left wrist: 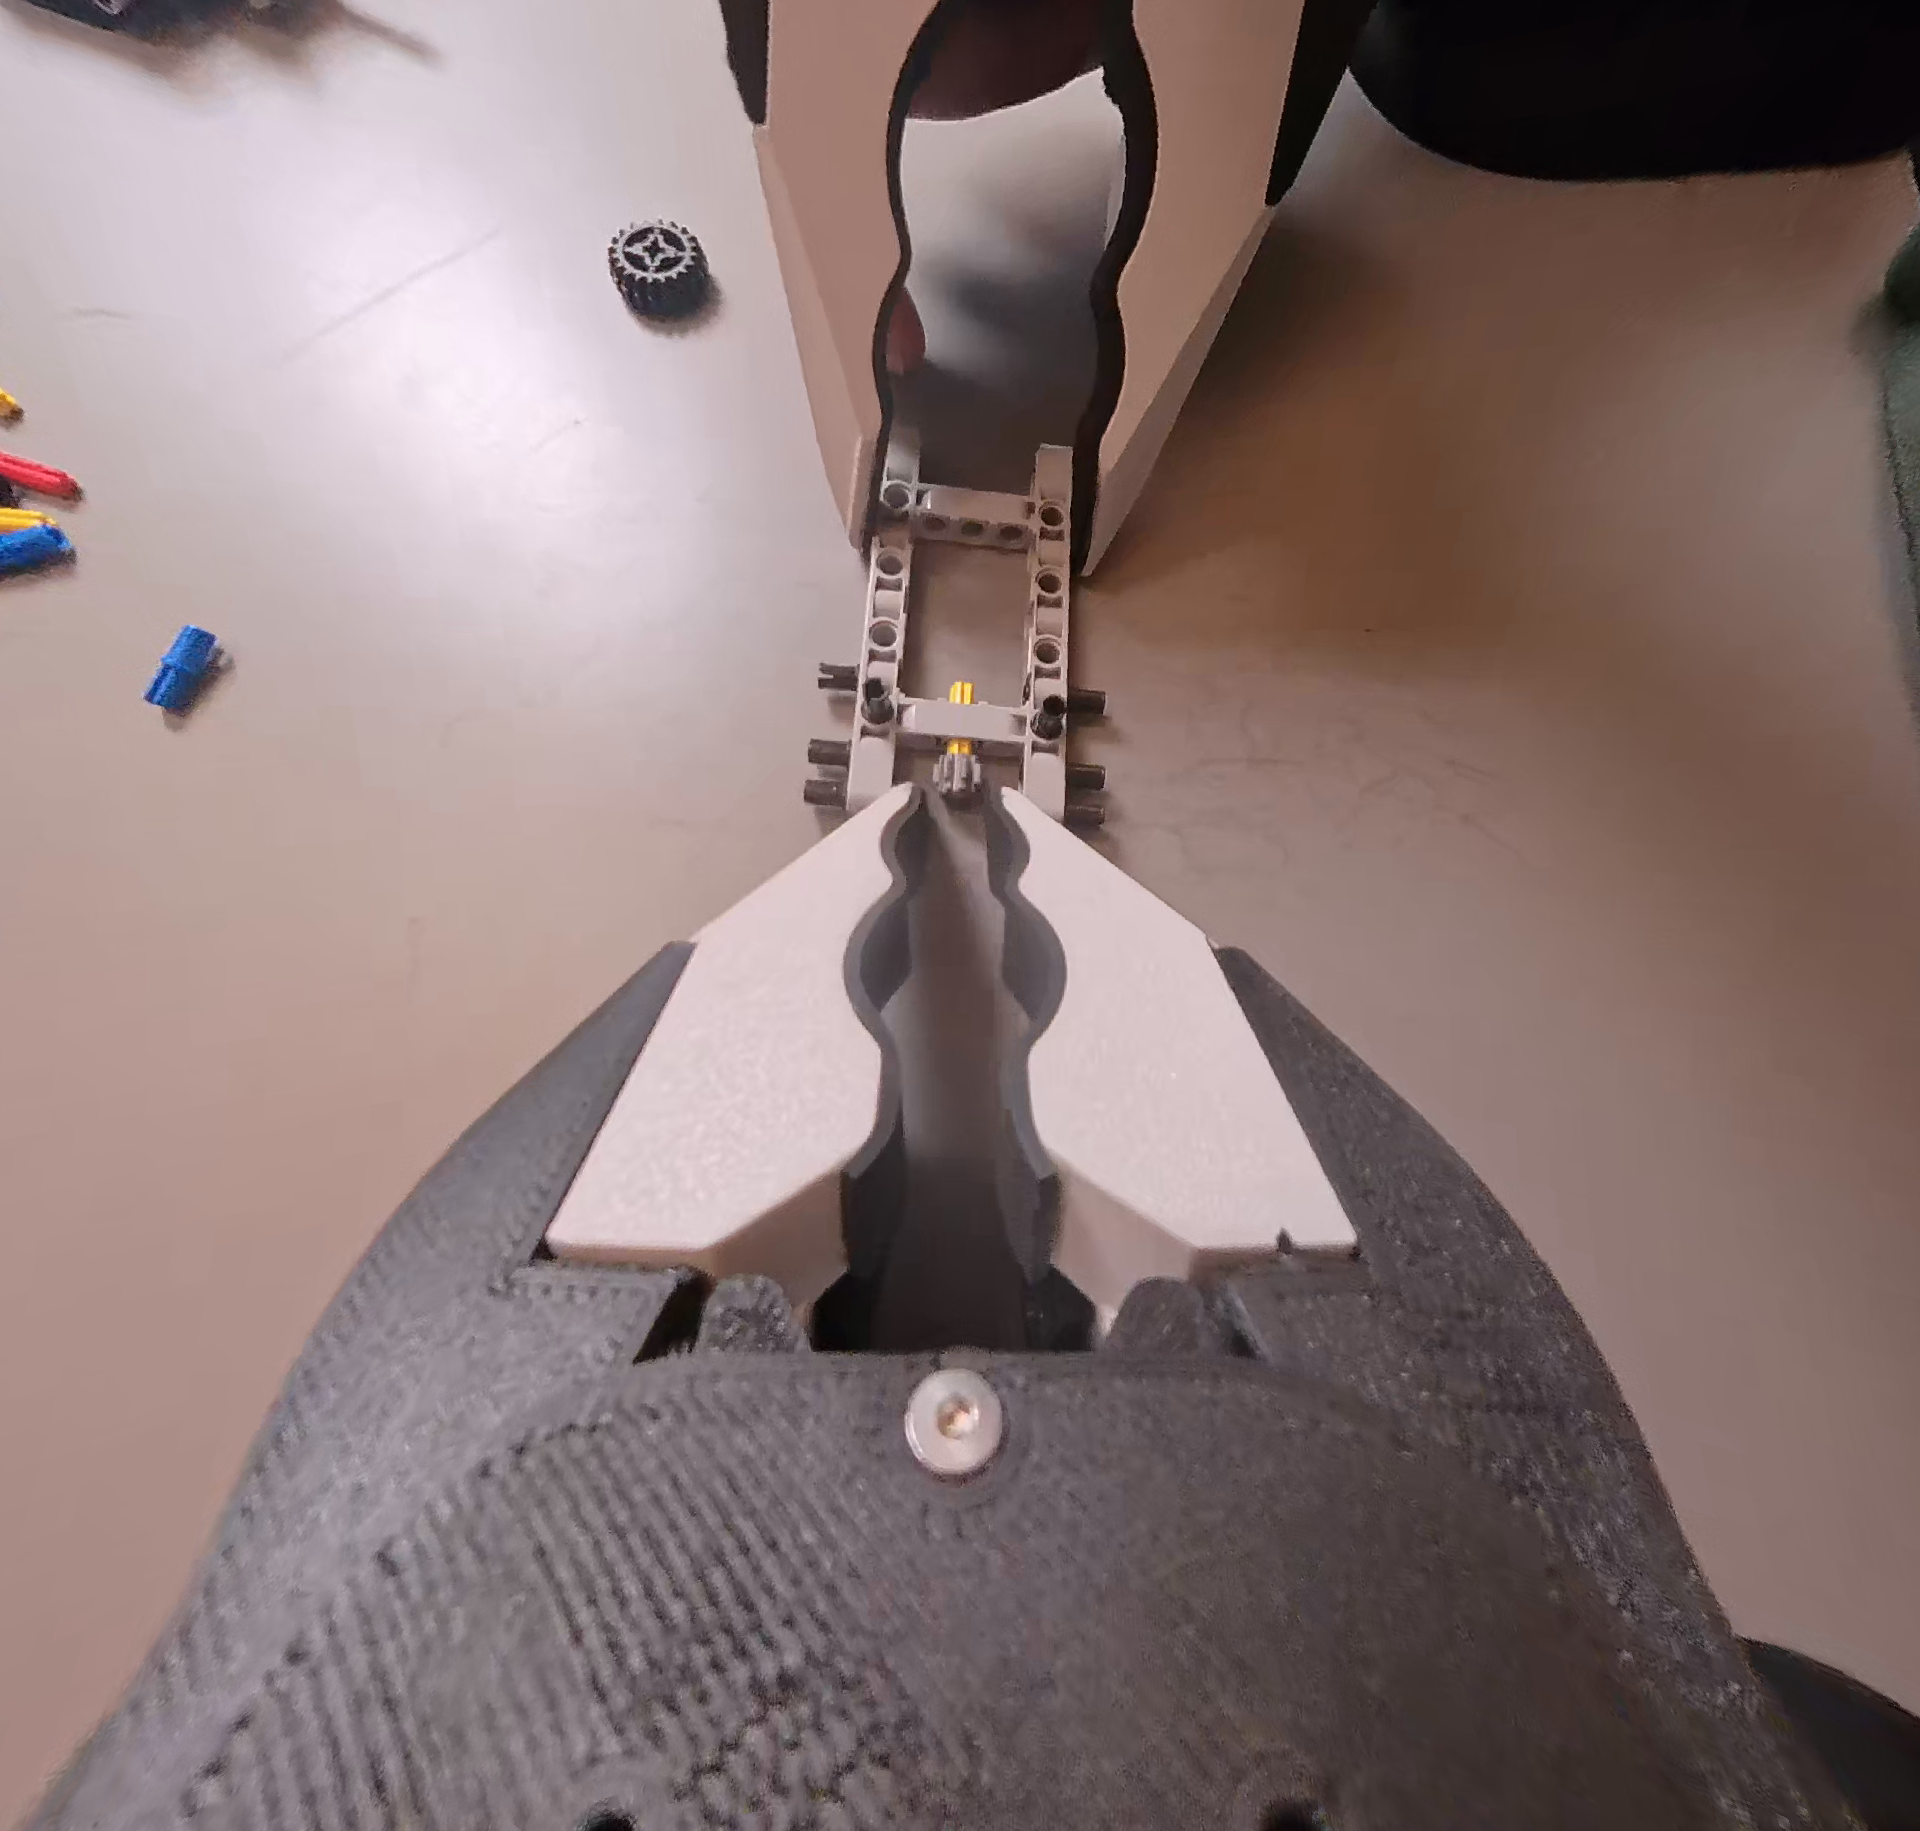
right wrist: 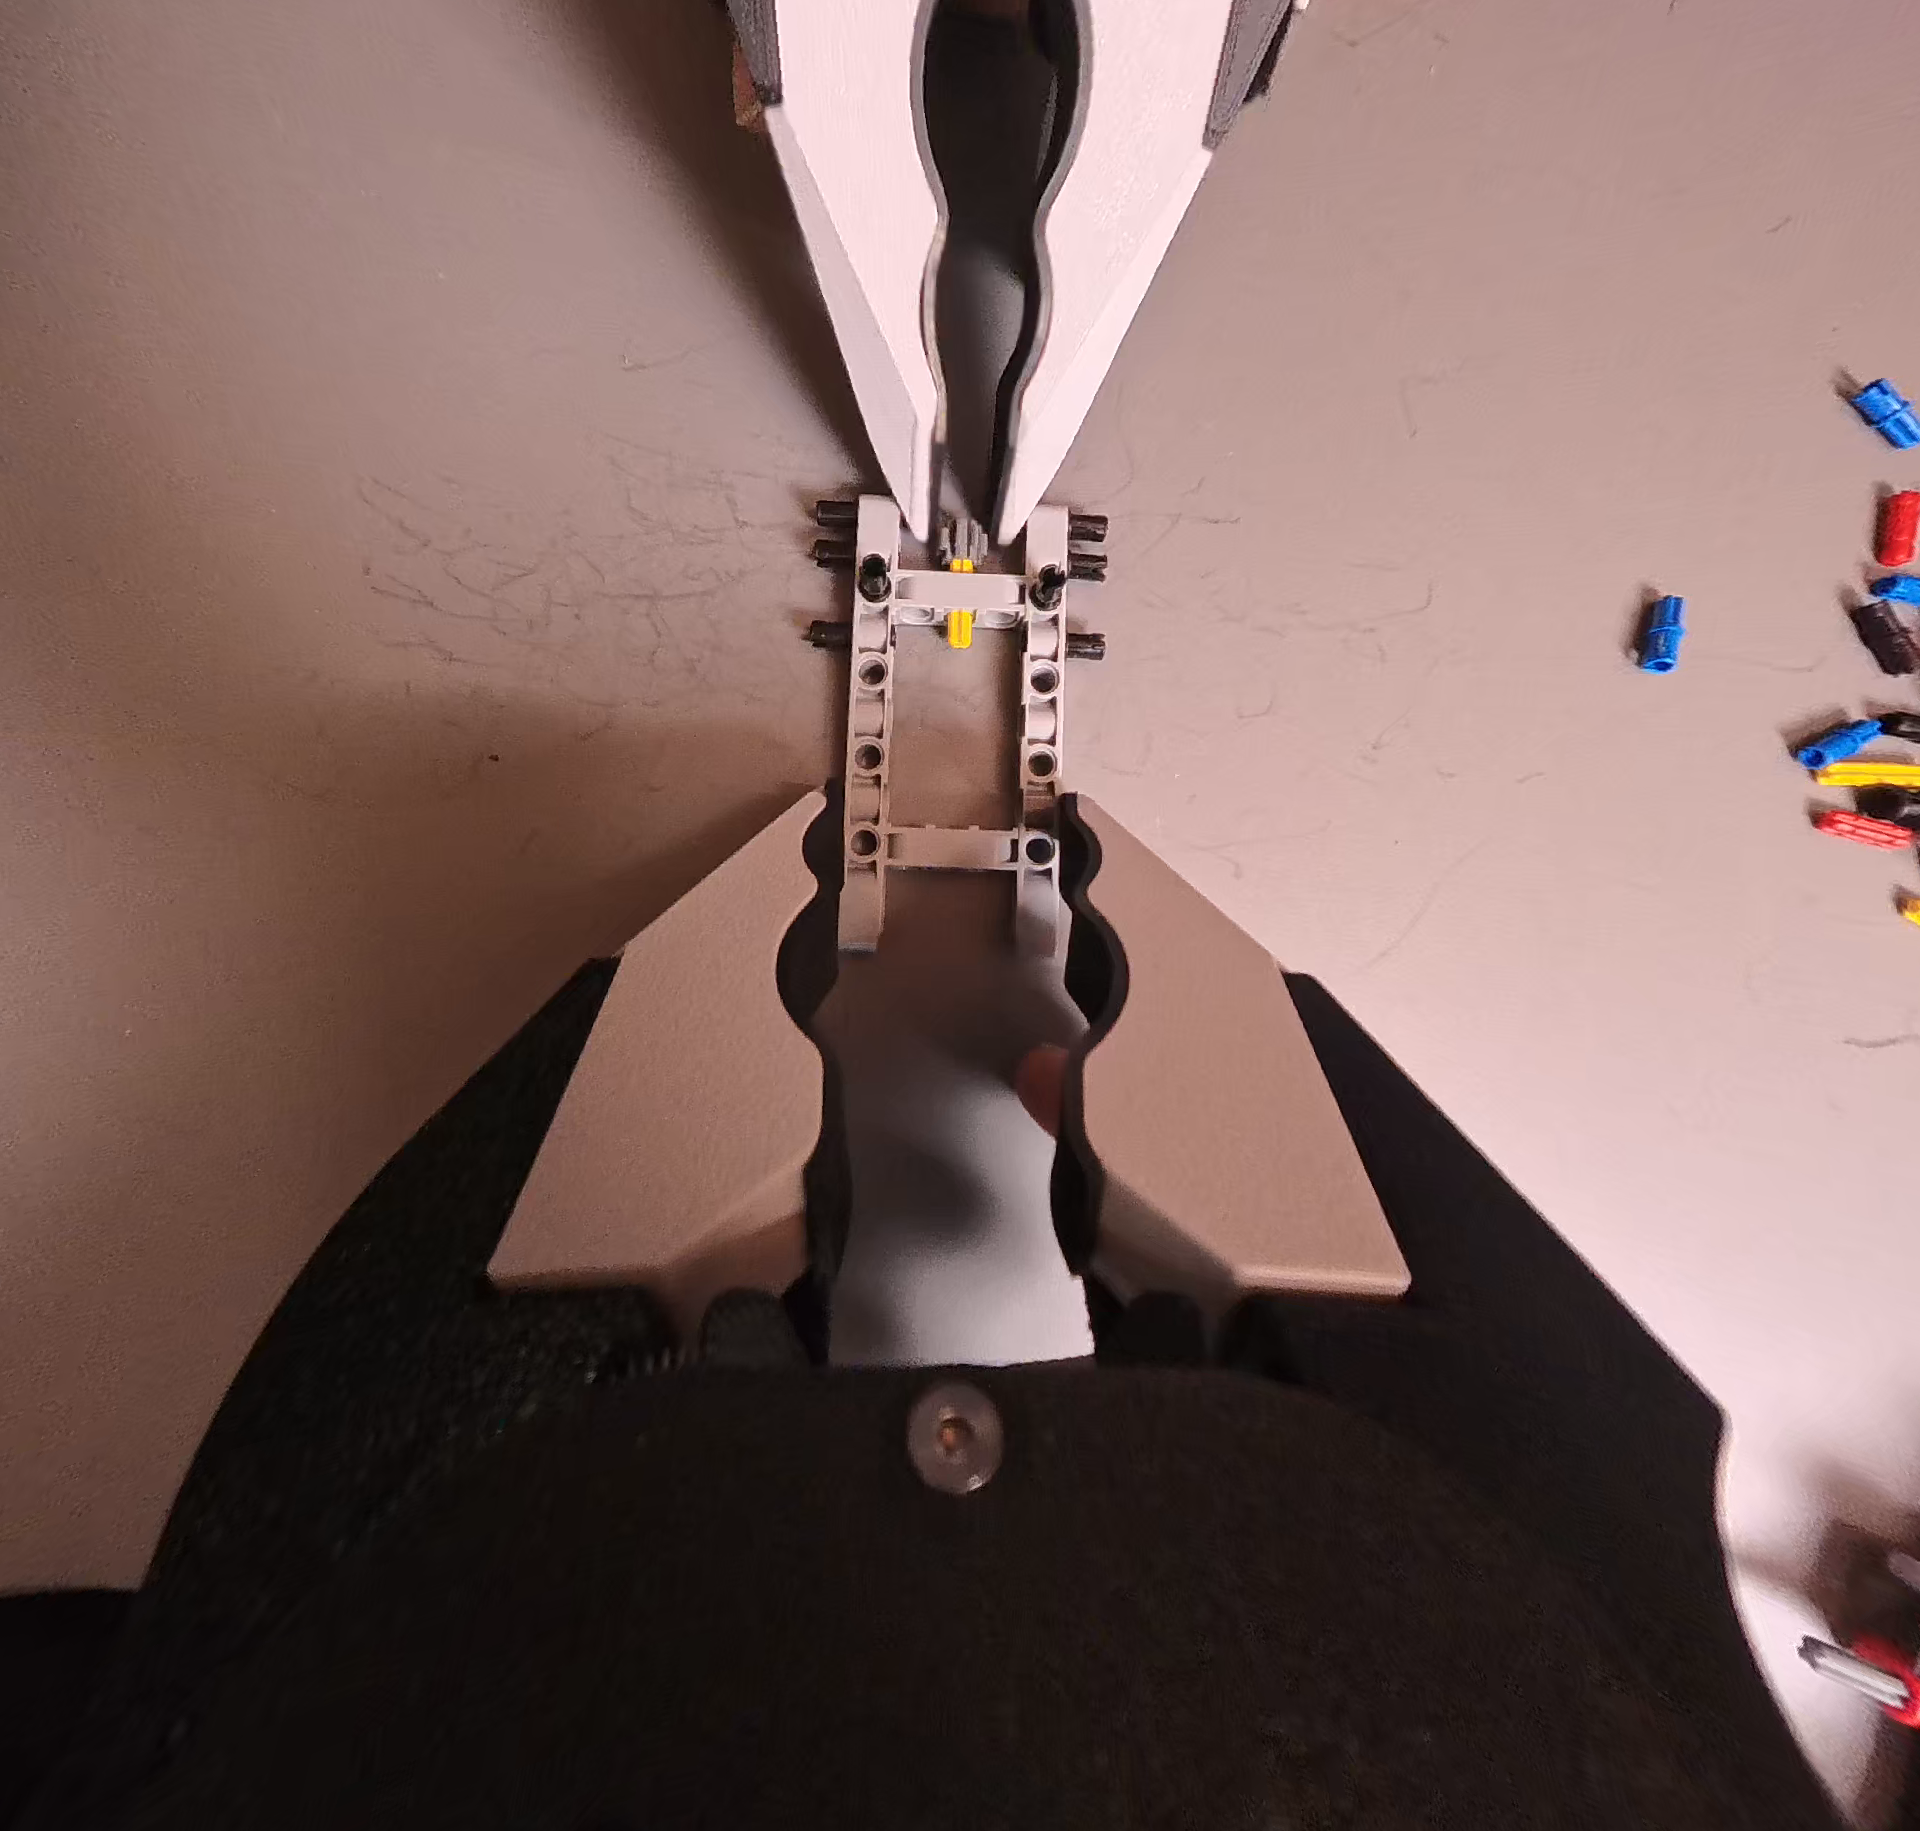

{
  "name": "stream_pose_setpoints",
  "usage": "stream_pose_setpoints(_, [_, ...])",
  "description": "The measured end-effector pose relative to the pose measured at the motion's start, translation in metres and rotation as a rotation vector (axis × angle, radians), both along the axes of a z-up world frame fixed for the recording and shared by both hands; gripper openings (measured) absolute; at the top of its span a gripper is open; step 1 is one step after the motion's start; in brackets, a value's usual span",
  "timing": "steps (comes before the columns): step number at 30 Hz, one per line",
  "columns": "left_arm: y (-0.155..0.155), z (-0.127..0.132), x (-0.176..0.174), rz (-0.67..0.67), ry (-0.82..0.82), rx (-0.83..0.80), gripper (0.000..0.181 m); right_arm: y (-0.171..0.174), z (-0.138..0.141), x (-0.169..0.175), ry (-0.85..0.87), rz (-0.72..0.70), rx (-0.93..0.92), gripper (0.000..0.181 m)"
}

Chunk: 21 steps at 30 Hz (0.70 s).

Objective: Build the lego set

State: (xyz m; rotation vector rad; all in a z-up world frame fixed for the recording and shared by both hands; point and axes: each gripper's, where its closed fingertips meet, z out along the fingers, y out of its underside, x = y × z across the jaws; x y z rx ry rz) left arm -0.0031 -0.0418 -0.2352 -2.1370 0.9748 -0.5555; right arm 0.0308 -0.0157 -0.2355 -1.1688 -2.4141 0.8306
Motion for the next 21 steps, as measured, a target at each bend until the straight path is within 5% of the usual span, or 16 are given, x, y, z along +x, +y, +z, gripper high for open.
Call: stream_pose_setpoints(21, [0.0006,-0.0006,0.0025,0.022,-0.012,-0.011,0.001,-0.0008,0.0003,0.0,0.009,-0.005,0.011,0.04])
